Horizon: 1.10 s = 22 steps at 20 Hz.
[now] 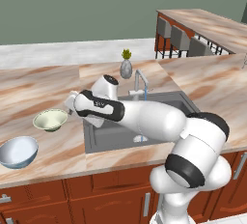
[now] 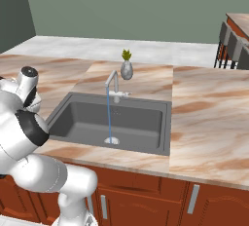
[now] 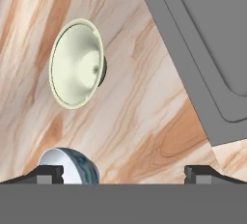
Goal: Rinse each bowl for a few seconds and place them down in the sink or on the counter.
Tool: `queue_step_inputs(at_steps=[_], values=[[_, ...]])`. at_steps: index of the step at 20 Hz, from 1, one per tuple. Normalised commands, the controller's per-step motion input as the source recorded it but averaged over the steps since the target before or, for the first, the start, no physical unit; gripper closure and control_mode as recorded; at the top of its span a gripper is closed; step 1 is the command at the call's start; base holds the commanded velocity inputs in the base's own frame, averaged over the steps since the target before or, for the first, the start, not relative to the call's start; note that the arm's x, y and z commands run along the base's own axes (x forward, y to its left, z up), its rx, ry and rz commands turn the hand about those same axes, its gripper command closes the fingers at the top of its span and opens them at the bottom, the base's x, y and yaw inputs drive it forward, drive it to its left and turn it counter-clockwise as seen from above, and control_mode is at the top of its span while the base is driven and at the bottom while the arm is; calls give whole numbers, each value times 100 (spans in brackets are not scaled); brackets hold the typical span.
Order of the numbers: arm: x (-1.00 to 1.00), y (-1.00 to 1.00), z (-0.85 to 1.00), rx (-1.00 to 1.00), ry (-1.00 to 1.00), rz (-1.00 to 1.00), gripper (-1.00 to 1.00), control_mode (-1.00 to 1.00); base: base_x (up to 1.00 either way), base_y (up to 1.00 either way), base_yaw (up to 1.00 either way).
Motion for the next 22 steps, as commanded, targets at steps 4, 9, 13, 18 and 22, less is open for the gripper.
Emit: queue_step_inputs(at_steps=[4,9,13,18,22], values=[[8,0,-6,0,-8,0,-100,-100,0,0,0],[11,0,-8,1,-4,0,-100,-100,0,0,0],[15,0,-6,4,0,-1,-100,-100,0,0,0],[21,0,-3,6,0,-1,-100,-100,0,0,0],[22,0,-7,6,0,-1,-100,-100,0,0,0]])
